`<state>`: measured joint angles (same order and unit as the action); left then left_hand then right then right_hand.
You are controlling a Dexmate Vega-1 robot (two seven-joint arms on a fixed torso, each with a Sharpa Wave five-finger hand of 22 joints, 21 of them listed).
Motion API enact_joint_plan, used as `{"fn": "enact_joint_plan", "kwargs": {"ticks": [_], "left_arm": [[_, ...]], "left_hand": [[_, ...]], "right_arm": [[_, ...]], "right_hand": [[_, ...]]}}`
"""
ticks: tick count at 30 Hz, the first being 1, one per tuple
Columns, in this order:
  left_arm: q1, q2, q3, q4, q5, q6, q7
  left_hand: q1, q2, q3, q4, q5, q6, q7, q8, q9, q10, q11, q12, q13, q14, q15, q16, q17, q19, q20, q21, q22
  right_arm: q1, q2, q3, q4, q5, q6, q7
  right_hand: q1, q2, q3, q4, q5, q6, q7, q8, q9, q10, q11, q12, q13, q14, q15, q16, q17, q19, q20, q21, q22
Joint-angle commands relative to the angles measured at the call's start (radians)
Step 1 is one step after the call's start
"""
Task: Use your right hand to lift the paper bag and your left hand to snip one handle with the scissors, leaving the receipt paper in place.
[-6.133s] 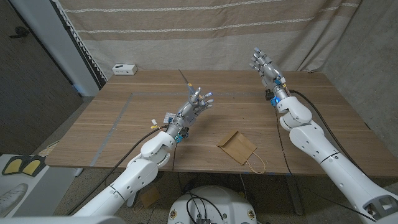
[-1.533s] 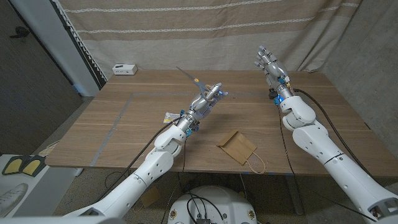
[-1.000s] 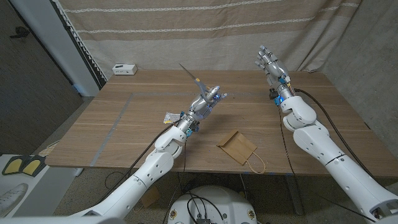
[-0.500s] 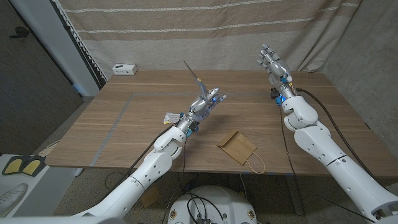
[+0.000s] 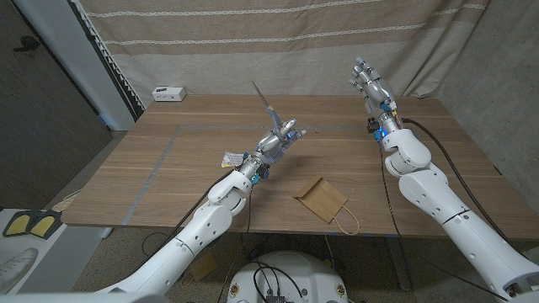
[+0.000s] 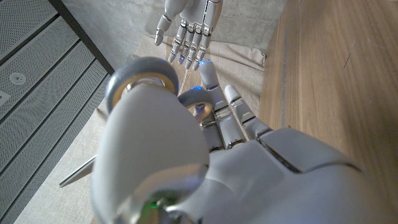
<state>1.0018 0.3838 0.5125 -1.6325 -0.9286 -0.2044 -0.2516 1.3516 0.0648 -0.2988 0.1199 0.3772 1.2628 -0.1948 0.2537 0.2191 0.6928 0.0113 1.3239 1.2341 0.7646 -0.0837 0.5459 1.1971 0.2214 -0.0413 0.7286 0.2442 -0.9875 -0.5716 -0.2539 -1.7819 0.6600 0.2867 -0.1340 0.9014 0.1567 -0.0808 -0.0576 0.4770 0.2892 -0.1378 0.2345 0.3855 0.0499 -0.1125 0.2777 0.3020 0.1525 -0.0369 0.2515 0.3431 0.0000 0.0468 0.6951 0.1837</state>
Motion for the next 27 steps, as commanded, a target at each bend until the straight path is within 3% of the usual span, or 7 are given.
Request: {"fn": "enact_joint_plan", "kwargs": {"ticks": [1, 9, 11, 14, 20, 23, 27], "left_arm": [[-0.005, 0.007, 0.003, -0.005, 0.006, 0.018, 0.014], [-0.008, 0.012, 0.004, -0.007, 0.017, 0.027, 0.033], [-0.008, 0.016, 0.006, -0.009, 0.031, 0.025, 0.042], [-0.008, 0.019, 0.008, -0.013, 0.043, 0.028, 0.059], [-0.012, 0.026, 0.012, -0.007, 0.064, 0.020, 0.061], [-0.016, 0.036, 0.015, -0.006, 0.089, 0.014, 0.066], [-0.018, 0.037, 0.012, 0.000, 0.102, 0.009, 0.083]], "left_hand": [[0.001, -0.001, -0.011, 0.002, 0.008, 0.000, 0.006, 0.002, 0.004, 0.299, -0.223, 0.011, 0.002, 0.003, -0.142, -0.002, 0.004, 0.009, -0.042, 0.003, 0.000], [-0.004, -0.006, -0.025, 0.011, 0.012, -0.002, 0.008, 0.000, 0.006, 0.292, -0.223, 0.028, -0.001, 0.003, -0.140, -0.004, 0.005, 0.010, -0.041, 0.001, -0.002], [-0.045, -0.039, -0.054, 0.032, 0.012, -0.001, 0.011, 0.001, 0.008, 0.289, -0.223, 0.049, -0.001, -0.003, -0.136, -0.008, 0.004, 0.012, -0.038, -0.002, -0.005], [-0.066, -0.062, -0.062, 0.038, 0.013, -0.005, 0.018, -0.001, 0.009, 0.282, -0.223, 0.058, -0.003, -0.004, -0.135, -0.009, 0.004, 0.012, -0.034, -0.005, -0.007], [-0.169, -0.134, -0.069, 0.057, 0.020, -0.009, 0.040, -0.009, 0.003, 0.260, -0.223, 0.076, -0.011, 0.005, -0.133, -0.009, 0.004, 0.016, -0.034, -0.014, -0.013], [-0.258, -0.187, -0.070, 0.058, 0.018, -0.017, 0.059, -0.027, -0.014, 0.251, -0.224, 0.082, -0.020, 0.020, -0.132, 0.000, 0.005, 0.028, -0.040, -0.017, -0.015], [-0.356, -0.229, -0.068, 0.057, 0.009, -0.007, 0.081, -0.035, -0.023, 0.261, -0.224, 0.094, -0.022, 0.035, -0.131, 0.004, -0.003, 0.032, -0.034, -0.023, -0.016]], "right_arm": [[0.003, 0.000, 0.003, -0.002, -0.006, 0.007, 0.002], [0.004, -0.001, 0.004, -0.009, -0.009, 0.005, 0.000], [0.005, -0.001, 0.003, -0.009, -0.009, 0.005, 0.001], [0.006, -0.001, 0.002, -0.009, -0.009, 0.004, 0.003], [0.007, 0.001, 0.001, -0.011, -0.007, 0.001, 0.001], [0.007, 0.001, 0.001, -0.011, -0.010, 0.004, 0.002], [0.007, 0.002, 0.001, -0.012, -0.010, 0.006, 0.002]], "right_hand": [[-0.007, 0.001, -0.004, -0.003, 0.005, 0.006, -0.006, 0.006, 0.000, -0.006, -0.006, 0.005, -0.001, -0.001, -0.068, 0.004, 0.003, -0.004, 0.007, -0.002, 0.004], [-0.008, 0.001, -0.004, -0.003, 0.004, 0.005, -0.006, 0.006, 0.000, -0.005, -0.005, 0.006, -0.001, -0.002, -0.070, 0.004, 0.002, -0.005, 0.008, -0.004, 0.004], [-0.008, 0.001, -0.004, -0.003, 0.004, 0.004, -0.006, 0.005, 0.000, -0.005, -0.006, 0.006, -0.001, -0.002, -0.069, 0.005, 0.002, -0.005, 0.008, -0.005, 0.004], [-0.008, 0.001, -0.004, -0.003, 0.004, 0.006, -0.007, 0.006, 0.000, -0.006, -0.005, 0.006, -0.002, -0.001, -0.068, 0.005, 0.002, -0.005, 0.008, -0.005, 0.004], [-0.009, 0.001, -0.004, -0.003, 0.004, 0.005, -0.008, 0.006, 0.000, -0.006, -0.005, 0.006, -0.002, -0.002, -0.068, 0.005, 0.001, -0.005, 0.008, -0.007, 0.004], [-0.009, 0.001, -0.004, -0.003, 0.004, 0.004, -0.007, 0.006, 0.000, -0.007, -0.007, 0.006, -0.002, -0.001, -0.068, 0.005, 0.001, -0.005, 0.008, -0.008, 0.004], [-0.009, 0.000, -0.004, -0.003, 0.005, 0.005, -0.007, 0.006, 0.000, -0.005, -0.006, 0.007, -0.002, -0.001, -0.068, 0.005, 0.000, -0.005, 0.008, -0.008, 0.004]]}}
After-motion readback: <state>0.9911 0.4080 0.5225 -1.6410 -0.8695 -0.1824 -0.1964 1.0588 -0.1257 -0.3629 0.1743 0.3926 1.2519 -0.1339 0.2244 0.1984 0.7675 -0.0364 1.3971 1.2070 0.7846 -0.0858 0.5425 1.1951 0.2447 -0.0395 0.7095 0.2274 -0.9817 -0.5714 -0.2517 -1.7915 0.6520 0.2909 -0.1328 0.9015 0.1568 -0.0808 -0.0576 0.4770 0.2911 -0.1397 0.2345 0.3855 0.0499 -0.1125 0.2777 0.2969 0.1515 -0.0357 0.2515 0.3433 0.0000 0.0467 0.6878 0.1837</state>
